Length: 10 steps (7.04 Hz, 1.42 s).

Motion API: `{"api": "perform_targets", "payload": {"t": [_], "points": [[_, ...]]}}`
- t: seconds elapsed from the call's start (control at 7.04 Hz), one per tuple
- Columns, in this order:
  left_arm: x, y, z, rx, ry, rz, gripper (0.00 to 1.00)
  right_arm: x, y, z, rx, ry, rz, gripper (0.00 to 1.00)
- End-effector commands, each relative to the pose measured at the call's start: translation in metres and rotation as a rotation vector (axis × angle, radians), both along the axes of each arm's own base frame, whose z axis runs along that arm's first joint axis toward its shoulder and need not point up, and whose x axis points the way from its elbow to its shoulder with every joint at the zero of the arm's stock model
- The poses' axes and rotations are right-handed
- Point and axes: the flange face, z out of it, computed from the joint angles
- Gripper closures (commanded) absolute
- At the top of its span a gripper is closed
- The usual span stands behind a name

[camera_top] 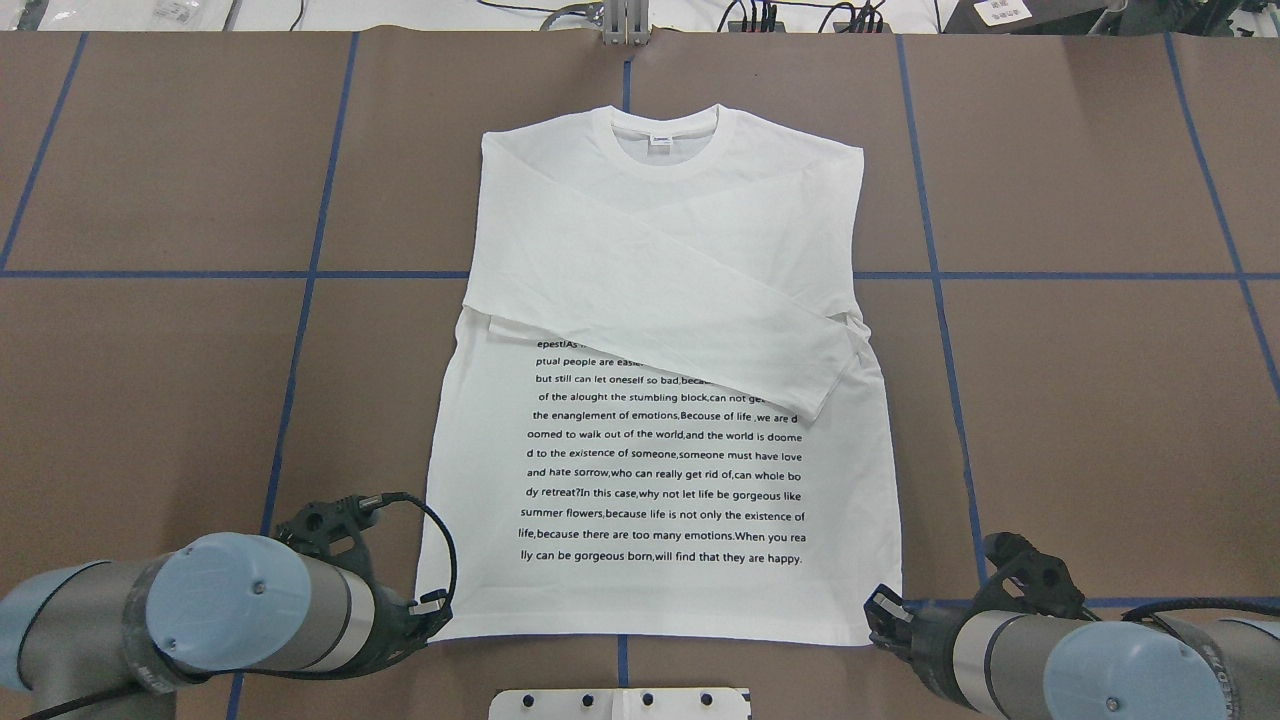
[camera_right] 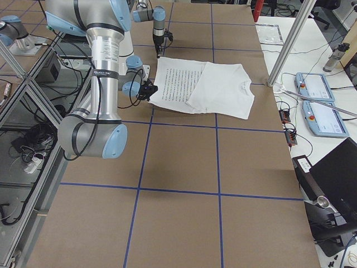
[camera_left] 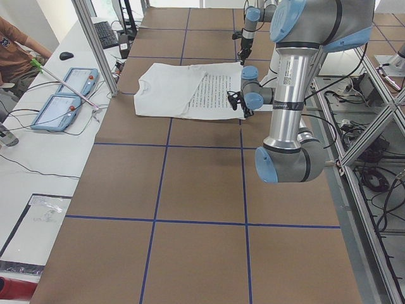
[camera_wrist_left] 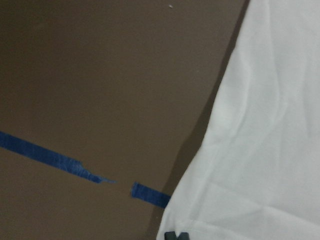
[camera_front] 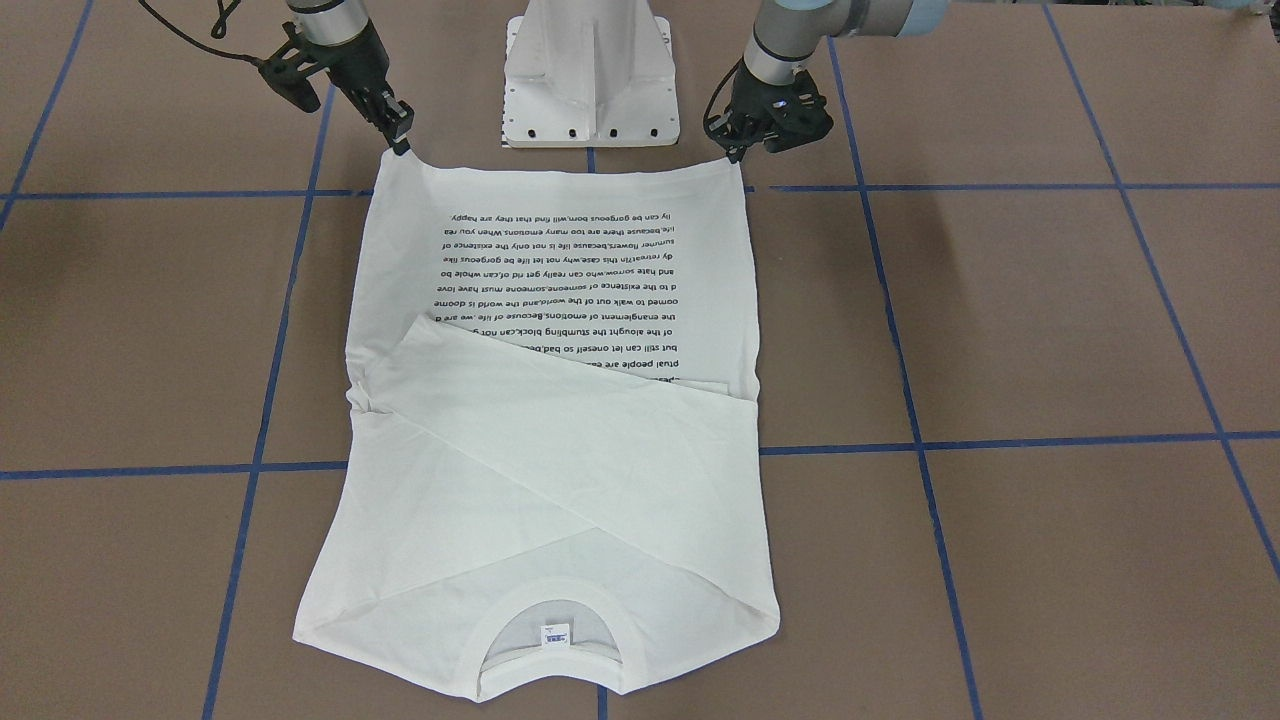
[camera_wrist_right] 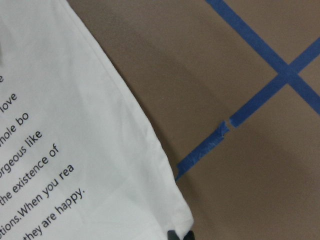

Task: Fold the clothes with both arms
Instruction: 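Lift the hem with both grippers and fold it toward the collar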

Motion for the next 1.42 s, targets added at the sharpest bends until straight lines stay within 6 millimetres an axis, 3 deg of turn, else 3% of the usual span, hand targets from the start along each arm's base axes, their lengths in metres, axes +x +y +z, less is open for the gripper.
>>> {"api": "perform_targets", "payload": {"t": [0.0,0.28,0.43,0.57,0.71,0.85,0.99,1.28], "points": [[-0.017,0.041,-0.009,-0.057,0.02,0.031,1.0,-0.004,0.021,-0.008,-0.001,-0.017,-0.049,1.0],[-0.029,0.052,-0.032,-0.071,0.068,0.041,1.0,0.005,0.028,-0.027,0.001,-0.057,-0.064,1.0],[-0.042,0.042,-0.049,-0.056,0.112,0.029,1.0,0.022,0.009,-0.046,0.003,-0.098,-0.017,1.0],[-0.063,0.008,-0.065,-0.023,0.153,-0.031,1.0,0.046,-0.032,-0.057,0.008,-0.122,0.076,1.0],[-0.077,-0.03,-0.086,0.094,0.205,-0.058,1.0,0.058,-0.059,-0.044,0.003,-0.04,0.122,1.0],[-0.084,-0.065,-0.083,0.165,0.19,-0.092,1.0,0.054,-0.085,-0.066,0.048,-0.018,0.092,1.0],[-0.088,-0.101,-0.088,0.217,0.185,-0.141,1.0,0.048,-0.117,-0.07,0.106,0.028,0.067,1.0],[-0.072,-0.197,-0.09,0.292,0.122,-0.228,1.0,0.035,-0.204,-0.066,0.103,0.071,0.133,1.0]]}}
